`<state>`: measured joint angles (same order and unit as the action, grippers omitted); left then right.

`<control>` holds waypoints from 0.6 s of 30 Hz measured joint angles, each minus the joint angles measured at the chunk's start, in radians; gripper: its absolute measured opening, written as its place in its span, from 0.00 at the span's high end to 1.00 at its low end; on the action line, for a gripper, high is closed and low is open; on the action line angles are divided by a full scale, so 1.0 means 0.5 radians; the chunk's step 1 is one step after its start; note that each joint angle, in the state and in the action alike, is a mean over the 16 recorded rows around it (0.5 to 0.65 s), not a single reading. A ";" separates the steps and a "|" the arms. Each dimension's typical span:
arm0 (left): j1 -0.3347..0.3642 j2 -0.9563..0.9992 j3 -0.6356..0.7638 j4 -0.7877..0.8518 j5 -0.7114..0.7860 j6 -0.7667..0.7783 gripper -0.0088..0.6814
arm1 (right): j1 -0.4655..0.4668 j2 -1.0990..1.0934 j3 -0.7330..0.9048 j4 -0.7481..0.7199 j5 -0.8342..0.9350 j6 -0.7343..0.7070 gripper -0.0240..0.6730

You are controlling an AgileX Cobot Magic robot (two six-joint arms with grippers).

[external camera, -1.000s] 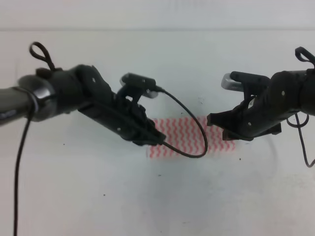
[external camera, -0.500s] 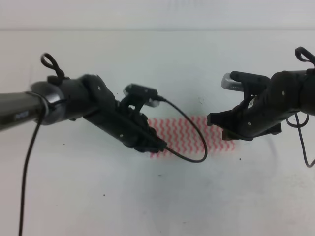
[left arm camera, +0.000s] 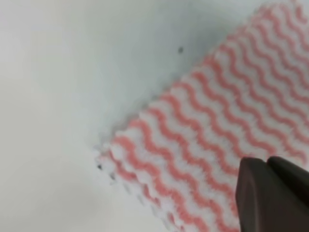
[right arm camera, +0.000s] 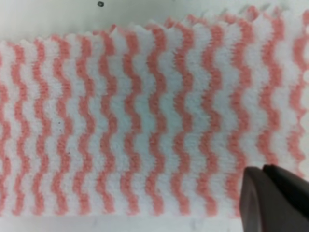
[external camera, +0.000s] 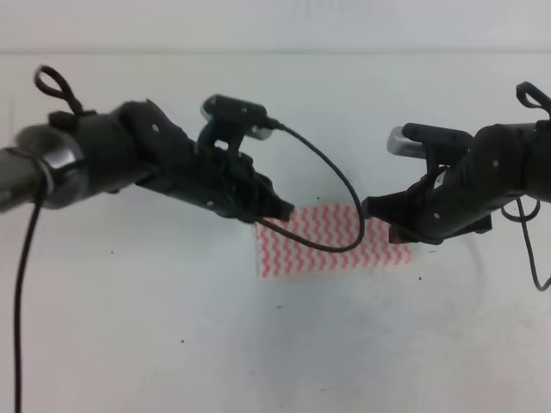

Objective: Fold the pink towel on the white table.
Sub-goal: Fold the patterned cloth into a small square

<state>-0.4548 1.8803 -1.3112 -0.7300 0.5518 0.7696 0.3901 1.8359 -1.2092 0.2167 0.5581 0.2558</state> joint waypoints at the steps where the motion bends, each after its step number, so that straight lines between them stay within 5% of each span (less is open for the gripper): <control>1: 0.000 0.014 0.000 -0.024 -0.010 0.015 0.99 | 0.000 0.001 0.000 -0.002 0.000 0.000 0.96; 18: 0.000 0.238 0.003 -0.253 -0.001 0.207 0.99 | 0.000 0.073 0.000 0.013 0.087 0.000 0.84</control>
<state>-0.4548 1.9992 -1.3099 -0.8564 0.5511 0.8733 0.3901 1.8725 -1.2092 0.2232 0.6018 0.2558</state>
